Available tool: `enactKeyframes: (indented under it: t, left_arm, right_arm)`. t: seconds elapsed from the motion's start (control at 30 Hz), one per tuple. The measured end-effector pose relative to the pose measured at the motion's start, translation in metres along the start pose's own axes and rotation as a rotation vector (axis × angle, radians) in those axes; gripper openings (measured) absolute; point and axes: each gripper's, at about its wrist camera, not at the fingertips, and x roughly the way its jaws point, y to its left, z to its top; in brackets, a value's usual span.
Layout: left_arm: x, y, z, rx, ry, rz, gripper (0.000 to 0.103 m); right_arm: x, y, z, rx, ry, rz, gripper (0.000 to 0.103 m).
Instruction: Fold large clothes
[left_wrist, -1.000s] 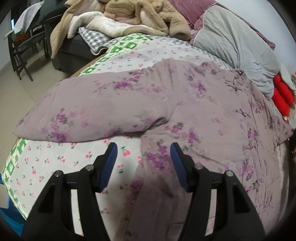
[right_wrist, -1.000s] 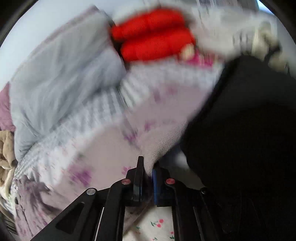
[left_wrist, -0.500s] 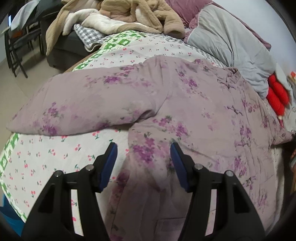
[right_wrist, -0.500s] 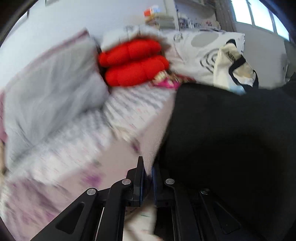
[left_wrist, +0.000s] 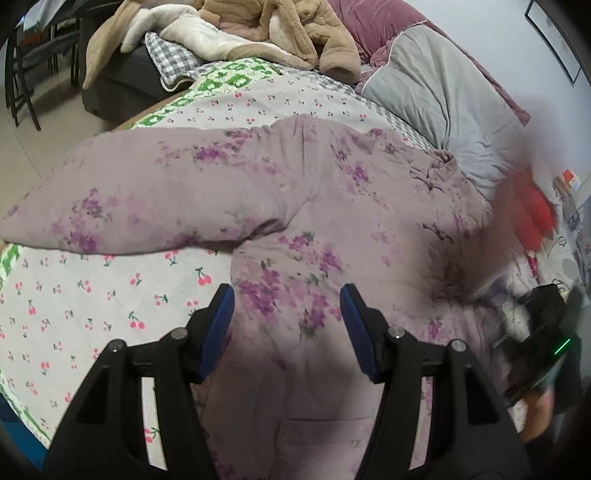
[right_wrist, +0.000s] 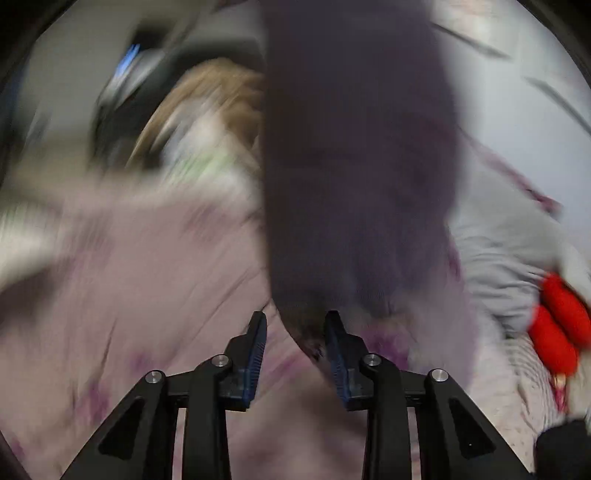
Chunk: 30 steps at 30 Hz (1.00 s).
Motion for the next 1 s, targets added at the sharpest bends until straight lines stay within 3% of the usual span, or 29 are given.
enactKeyframes:
  t: [0.17, 0.27, 0.37, 0.47, 0.53, 0.6, 0.67, 0.7, 0.77, 0.83, 0.87, 0.93, 1.0]
  left_arm:
    - [-0.006, 0.01, 0.009, -0.061, -0.018, -0.049, 0.066]
    - [0.006, -0.002, 0.015, -0.061, 0.023, -0.109, 0.067]
    - [0.028, -0.035, 0.021, -0.02, 0.069, -0.157, 0.067]
    - [0.054, -0.057, 0.027, -0.004, 0.11, -0.148, 0.067]
    - [0.077, -0.07, 0.031, 0.019, 0.138, -0.104, 0.067]
    - [0.107, -0.075, 0.032, 0.013, 0.201, -0.002, 0.059]
    - [0.122, -0.073, 0.029, -0.017, 0.219, 0.047, 0.037]
    - [0.124, -0.074, 0.027, -0.015, 0.215, 0.049, 0.033]
    - [0.114, -0.078, 0.024, 0.002, 0.168, 0.048, 0.015]
    - [0.086, -0.079, 0.02, 0.014, 0.082, 0.004, 0.011]
    - [0.076, -0.08, 0.019, 0.018, 0.058, -0.01, 0.011]
    - [0.055, -0.084, 0.015, 0.046, 0.009, -0.043, 0.011]
    - [0.056, -0.088, 0.008, 0.08, 0.026, -0.049, 0.011]
  right_arm:
    - [0.005, 0.015, -0.022, -0.024, 0.117, 0.18, 0.036]
    - [-0.009, -0.008, -0.025, 0.048, 0.107, 0.171, 0.062]
    - [-0.01, -0.067, -0.032, 0.341, 0.094, 0.191, 0.067]
    - [0.003, -0.139, -0.067, 0.772, 0.095, 0.241, 0.068]
    - [0.015, -0.171, -0.09, 0.947, 0.128, 0.239, 0.068]
    - [0.028, -0.196, -0.111, 1.101, 0.135, 0.254, 0.068]
    - [0.04, -0.218, -0.134, 1.277, 0.154, 0.246, 0.068]
    - [0.045, -0.224, -0.143, 1.345, 0.148, 0.236, 0.068]
    - [0.053, -0.232, -0.159, 1.429, 0.113, 0.277, 0.067]
    - [0.054, -0.238, -0.167, 1.49, 0.047, 0.323, 0.068]
    - [0.052, -0.24, -0.168, 1.513, 0.007, 0.341, 0.067]
    - [0.046, -0.244, -0.166, 1.537, -0.067, 0.292, 0.056]
    - [0.04, -0.241, -0.173, 1.569, -0.05, 0.211, 0.031]
